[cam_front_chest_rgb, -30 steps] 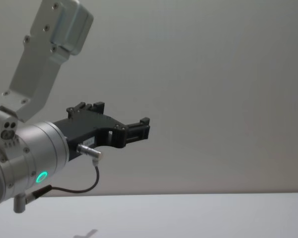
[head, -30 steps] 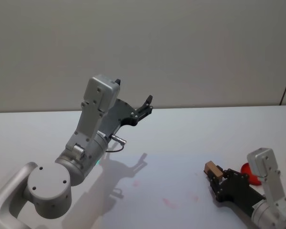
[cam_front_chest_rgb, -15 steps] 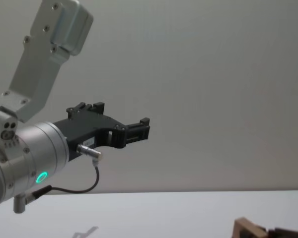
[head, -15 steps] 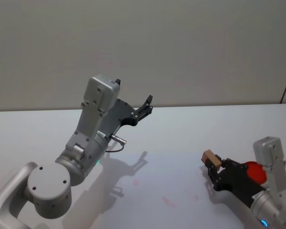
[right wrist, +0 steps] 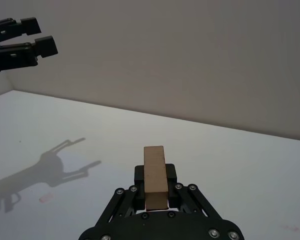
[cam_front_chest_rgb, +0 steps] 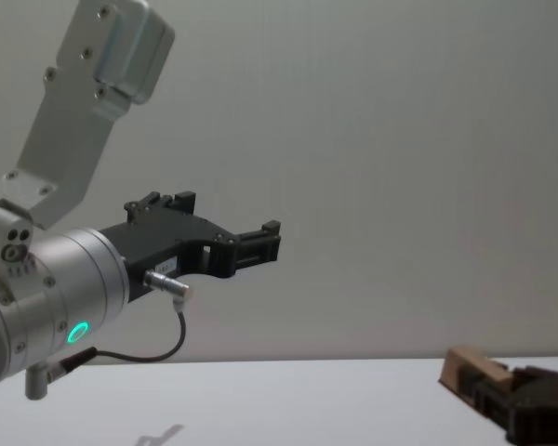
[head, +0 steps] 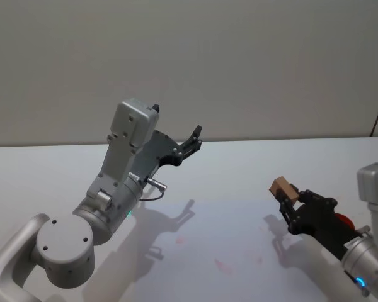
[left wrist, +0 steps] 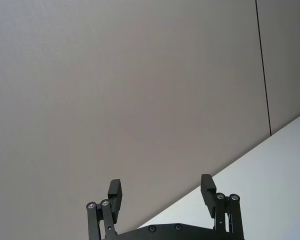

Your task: Use the one hand to pick up the stamp and affix it onto the A4 paper.

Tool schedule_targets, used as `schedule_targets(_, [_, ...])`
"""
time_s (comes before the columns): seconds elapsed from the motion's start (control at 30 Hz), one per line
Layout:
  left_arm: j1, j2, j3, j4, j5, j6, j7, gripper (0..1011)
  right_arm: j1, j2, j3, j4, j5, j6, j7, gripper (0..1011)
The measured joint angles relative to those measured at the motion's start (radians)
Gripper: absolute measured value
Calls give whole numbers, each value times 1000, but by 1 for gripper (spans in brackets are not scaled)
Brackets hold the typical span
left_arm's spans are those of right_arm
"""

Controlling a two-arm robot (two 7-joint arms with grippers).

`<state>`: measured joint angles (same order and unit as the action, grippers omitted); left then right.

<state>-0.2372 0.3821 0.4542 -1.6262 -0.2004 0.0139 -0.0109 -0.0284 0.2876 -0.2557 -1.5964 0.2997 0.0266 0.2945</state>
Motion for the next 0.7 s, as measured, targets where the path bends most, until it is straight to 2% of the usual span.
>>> schedule_targets(0.33, [0, 0, 0, 0, 0, 0, 0, 1001, -30, 68, 46, -22, 28, -39, 31, 220])
schedule_targets(0.57, [0, 0, 0, 0, 0, 0, 0, 1001, -55, 120, 84, -12, 38, -74, 42, 220])
schedule_targets(0.7, [0, 0, 0, 0, 0, 0, 0, 1001, -62, 135, 95, -2, 38, -87, 43, 220])
